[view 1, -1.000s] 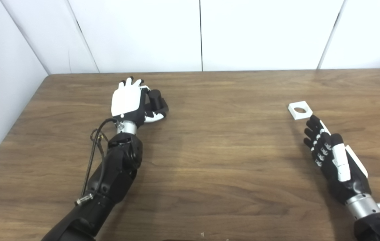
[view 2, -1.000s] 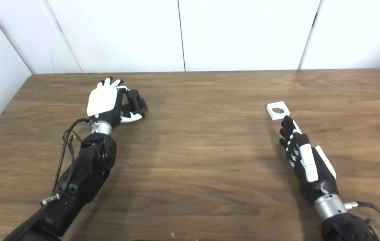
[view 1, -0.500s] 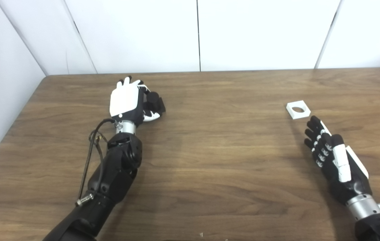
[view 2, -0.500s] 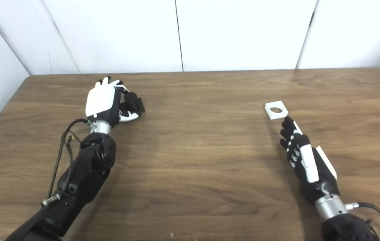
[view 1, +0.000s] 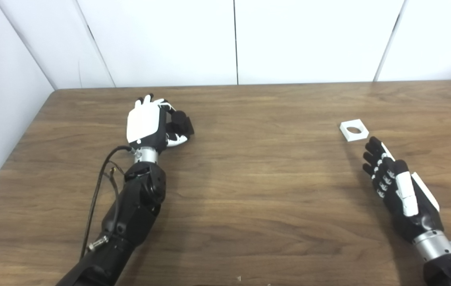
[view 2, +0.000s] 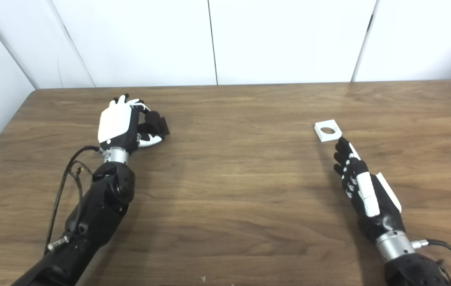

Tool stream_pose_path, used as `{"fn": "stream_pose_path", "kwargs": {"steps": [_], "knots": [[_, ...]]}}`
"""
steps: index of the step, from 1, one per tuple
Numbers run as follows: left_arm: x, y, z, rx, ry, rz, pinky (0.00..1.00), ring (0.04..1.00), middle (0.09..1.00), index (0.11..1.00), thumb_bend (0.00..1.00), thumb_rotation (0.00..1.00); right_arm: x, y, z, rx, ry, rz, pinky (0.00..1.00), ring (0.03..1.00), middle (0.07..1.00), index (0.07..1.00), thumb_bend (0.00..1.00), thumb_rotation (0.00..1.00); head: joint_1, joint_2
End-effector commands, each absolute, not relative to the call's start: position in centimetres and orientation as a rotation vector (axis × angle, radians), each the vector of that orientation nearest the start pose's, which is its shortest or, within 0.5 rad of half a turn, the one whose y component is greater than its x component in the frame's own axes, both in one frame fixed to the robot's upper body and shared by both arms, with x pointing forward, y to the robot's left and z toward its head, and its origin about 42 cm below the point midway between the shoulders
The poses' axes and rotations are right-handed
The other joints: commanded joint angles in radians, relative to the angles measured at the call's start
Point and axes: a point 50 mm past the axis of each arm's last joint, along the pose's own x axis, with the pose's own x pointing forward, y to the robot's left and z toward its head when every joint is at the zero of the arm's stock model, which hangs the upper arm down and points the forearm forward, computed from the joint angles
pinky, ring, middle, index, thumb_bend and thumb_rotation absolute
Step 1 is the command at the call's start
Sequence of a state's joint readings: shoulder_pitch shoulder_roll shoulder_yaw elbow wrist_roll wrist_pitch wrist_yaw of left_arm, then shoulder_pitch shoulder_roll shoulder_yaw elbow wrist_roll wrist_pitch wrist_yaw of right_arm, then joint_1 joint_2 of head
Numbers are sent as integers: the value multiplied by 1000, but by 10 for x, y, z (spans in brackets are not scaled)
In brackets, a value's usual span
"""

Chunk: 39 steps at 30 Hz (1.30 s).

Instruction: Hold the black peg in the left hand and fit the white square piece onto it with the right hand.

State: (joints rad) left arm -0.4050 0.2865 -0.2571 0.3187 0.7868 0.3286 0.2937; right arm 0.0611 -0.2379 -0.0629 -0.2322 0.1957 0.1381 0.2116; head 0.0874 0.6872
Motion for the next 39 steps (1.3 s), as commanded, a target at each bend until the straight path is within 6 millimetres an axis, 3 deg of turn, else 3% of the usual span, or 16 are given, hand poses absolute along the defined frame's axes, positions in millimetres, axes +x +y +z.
{"fn": "stream_pose_path", "kwargs": {"steps": [1, 14, 26, 39], "knots": [[404, 258, 150, 1187, -43, 236, 1000, 979, 837, 480, 524, 67, 268, -283, 161, -63, -123, 208, 1000, 1000, 1000, 1000, 686, 1000, 1, 1], [356, 226, 170, 1059, -61, 123, 1000, 990, 844, 481, 526, 68, 273, -269, 154, -76, -105, 220, 1000, 1000, 1000, 1000, 706, 1000, -9, 4], [306, 193, 182, 1067, -129, -40, 1000, 987, 868, 484, 524, 76, 275, -253, 152, -68, -97, 212, 1000, 1000, 1000, 1000, 722, 1000, -41, 11], [271, 153, 169, 1046, -166, -155, 1000, 991, 855, 484, 523, 78, 274, -248, 154, -54, -97, 194, 1000, 1000, 1000, 1000, 724, 1000, -61, 16]]}}
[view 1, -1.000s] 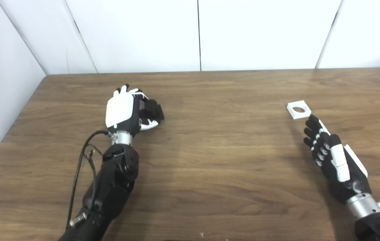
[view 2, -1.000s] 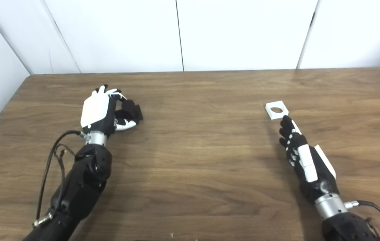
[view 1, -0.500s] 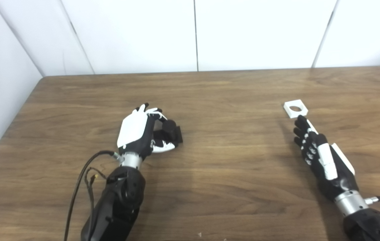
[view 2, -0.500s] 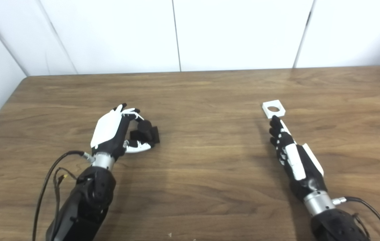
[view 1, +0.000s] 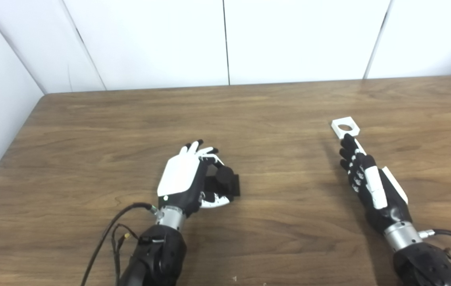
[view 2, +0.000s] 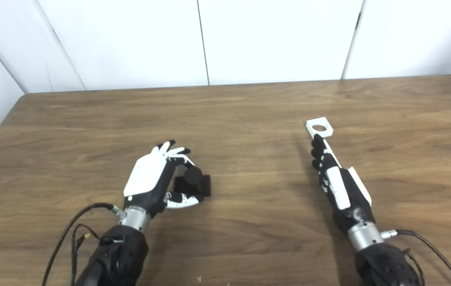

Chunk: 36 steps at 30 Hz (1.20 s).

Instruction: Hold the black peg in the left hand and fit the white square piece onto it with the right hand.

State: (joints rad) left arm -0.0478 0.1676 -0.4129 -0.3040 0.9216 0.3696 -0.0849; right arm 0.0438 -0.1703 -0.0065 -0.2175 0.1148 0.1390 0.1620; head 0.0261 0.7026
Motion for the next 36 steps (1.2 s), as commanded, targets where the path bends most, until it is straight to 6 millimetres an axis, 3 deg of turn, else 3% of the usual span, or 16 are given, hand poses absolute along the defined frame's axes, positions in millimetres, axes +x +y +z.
{"fn": "stream_pose_path", "kwargs": {"steps": [1, 12, 26, 30, 32, 36], "knots": [[269, 150, 168, 1041, -166, -163, 1000, 991, 856, 484, 524, 77, 274, -248, 154, -52, -98, 194, 1000, 1000, 1000, 1000, 721, 1000, -3, 3], [253, 128, 157, 1055, -182, -234, 966, 967, 847, 485, 523, 79, 270, -254, 159, -64, -111, 195, 1000, 1000, 1000, 1000, 731, 1000, -20, 11], [244, 124, 150, 1019, -170, -247, 1000, 990, 861, 486, 523, 76, 274, -263, 170, -68, -148, 160, 1000, 1000, 1000, 1000, 719, 1000, -27, 17], [243, 125, 147, 1009, -170, -246, 1000, 985, 858, 485, 523, 75, 283, -269, 182, -192, -203, 136, 997, 1000, 993, 1000, 666, 1000, -26, 23], [243, 125, 147, 1002, -163, -243, 1000, 987, 857, 485, 524, 75, 292, -275, 196, -322, -244, 83, 943, 980, 964, 987, 626, 922, -27, 24], [244, 125, 146, 1007, -160, -241, 1000, 987, 855, 485, 524, 75, 317, -287, 220, -442, -306, 10, 932, 939, 912, 914, 695, 671, -29, 22]]}}
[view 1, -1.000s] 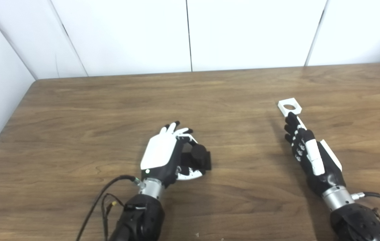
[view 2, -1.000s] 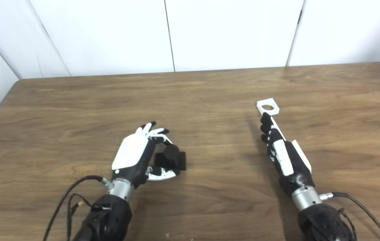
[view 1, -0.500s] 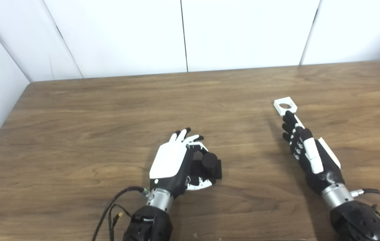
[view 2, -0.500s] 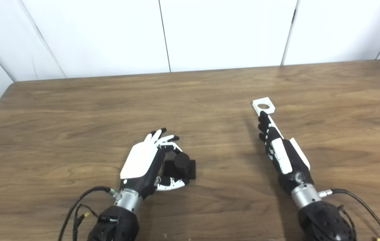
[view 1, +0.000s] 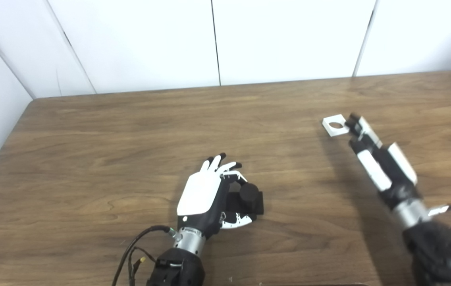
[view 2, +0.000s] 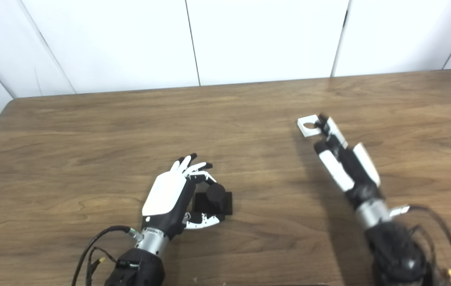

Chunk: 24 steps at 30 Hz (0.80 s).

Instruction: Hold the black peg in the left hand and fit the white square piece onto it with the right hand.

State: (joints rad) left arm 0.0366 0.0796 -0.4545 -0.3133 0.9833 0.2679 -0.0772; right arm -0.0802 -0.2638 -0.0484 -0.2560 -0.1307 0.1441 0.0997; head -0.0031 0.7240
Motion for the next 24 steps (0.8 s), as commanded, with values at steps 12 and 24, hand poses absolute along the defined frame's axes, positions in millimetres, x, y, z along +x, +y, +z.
{"fn": "stream_pose_path", "kwargs": {"steps": [12, 24], "knots": [[244, 124, 144, 999, -159, -240, 1000, 991, 857, 485, 524, 74, 393, -318, 257, -895, -273, -12, 925, 967, 907, 757, 862, 325, -7, 0], [244, 127, 144, 1010, -151, -233, 1000, 989, 857, 486, 524, 73, 456, -332, 282, -1148, -105, 144, 1000, 1000, 984, 744, 989, 206, -31, -14]]}}
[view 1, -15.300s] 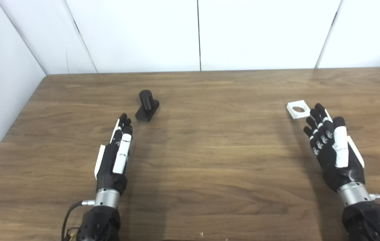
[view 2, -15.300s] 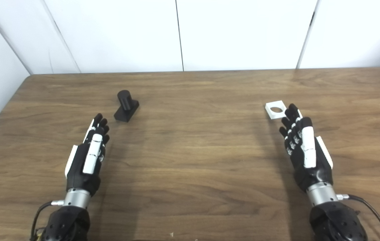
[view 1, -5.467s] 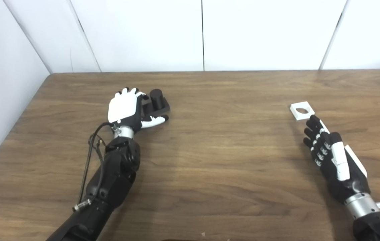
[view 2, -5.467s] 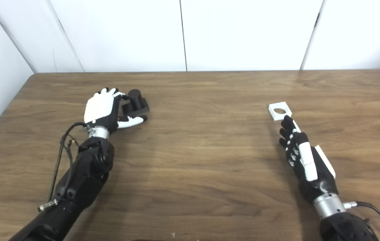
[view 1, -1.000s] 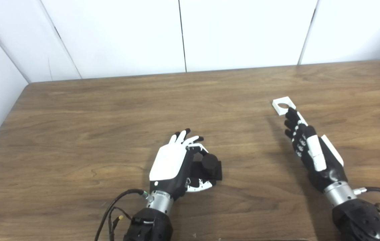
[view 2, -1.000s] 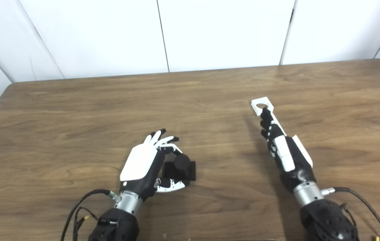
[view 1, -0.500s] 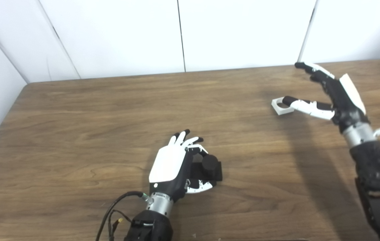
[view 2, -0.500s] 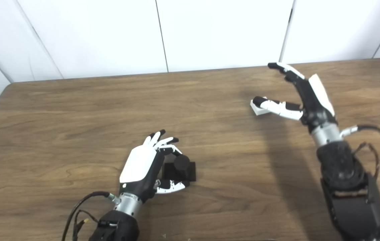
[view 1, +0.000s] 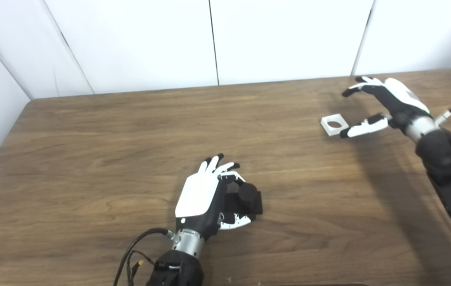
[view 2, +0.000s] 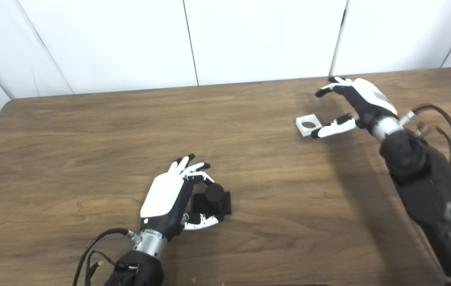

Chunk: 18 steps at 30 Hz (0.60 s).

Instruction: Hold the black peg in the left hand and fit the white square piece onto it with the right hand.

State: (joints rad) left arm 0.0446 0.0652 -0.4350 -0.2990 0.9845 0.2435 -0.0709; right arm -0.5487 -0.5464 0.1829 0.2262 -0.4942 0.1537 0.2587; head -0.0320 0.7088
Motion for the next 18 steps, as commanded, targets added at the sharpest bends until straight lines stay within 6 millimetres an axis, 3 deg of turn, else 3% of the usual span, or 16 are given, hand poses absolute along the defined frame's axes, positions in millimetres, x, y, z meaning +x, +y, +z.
{"fn": "stream_pose_path", "kwargs": {"steps": [1, 6, 18], "knots": [[245, 127, 144, 1012, -151, -232, 1000, 988, 857, 486, 524, 73, 459, -331, 285, -1162, -93, 149, 1000, 1000, 988, 743, 989, 208, -12, -1], [245, 130, 143, 1014, -146, -228, 1000, 988, 861, 486, 524, 73, 473, -331, 295, -1231, -33, 174, 1000, 1000, 990, 742, 991, 219, -34, -15], [246, 133, 140, 1011, -151, -225, 1000, 991, 865, 485, 524, 74, 486, -328, 295, -1347, 20, 256, 1000, 1000, 996, 746, 994, 232, -40, -30]]}}
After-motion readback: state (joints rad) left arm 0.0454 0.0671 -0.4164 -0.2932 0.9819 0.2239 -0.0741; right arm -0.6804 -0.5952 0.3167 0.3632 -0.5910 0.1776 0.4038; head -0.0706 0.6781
